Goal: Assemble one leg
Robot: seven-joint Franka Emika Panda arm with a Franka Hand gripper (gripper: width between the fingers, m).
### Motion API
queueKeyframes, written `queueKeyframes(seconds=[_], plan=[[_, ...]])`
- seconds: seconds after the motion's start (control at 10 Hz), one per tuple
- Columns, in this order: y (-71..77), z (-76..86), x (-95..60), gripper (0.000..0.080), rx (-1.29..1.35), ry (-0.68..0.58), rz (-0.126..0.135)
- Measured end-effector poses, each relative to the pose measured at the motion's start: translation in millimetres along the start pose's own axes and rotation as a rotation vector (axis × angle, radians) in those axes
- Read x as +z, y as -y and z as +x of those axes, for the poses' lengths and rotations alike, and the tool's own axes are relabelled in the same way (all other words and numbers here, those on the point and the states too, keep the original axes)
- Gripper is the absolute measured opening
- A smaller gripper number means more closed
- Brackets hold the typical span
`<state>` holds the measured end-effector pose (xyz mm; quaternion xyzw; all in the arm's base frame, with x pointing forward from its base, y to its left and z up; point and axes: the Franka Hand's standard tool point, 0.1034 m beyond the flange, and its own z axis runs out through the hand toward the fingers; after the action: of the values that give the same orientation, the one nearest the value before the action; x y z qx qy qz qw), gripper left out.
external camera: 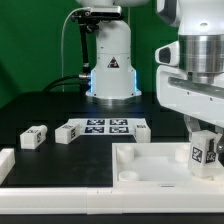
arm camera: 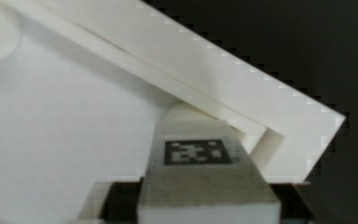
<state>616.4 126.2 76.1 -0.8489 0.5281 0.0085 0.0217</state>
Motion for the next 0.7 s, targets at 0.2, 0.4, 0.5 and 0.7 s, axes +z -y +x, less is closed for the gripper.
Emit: queueKeyframes(seconds=[0.2, 0.4, 0.5, 0.7], plan=[[0.7, 0.8, 0.1, 0.0291, 0.062, 0.003, 0.006], [0.8, 0.3, 0.2, 0.0457, 0.01, 0.004, 0.006], [0.7, 1.0, 0.1, 0.058, -0.034, 0.004, 0.007], [-1.1, 7.9, -0.2, 0.063, -0.404, 0.0, 0.006]])
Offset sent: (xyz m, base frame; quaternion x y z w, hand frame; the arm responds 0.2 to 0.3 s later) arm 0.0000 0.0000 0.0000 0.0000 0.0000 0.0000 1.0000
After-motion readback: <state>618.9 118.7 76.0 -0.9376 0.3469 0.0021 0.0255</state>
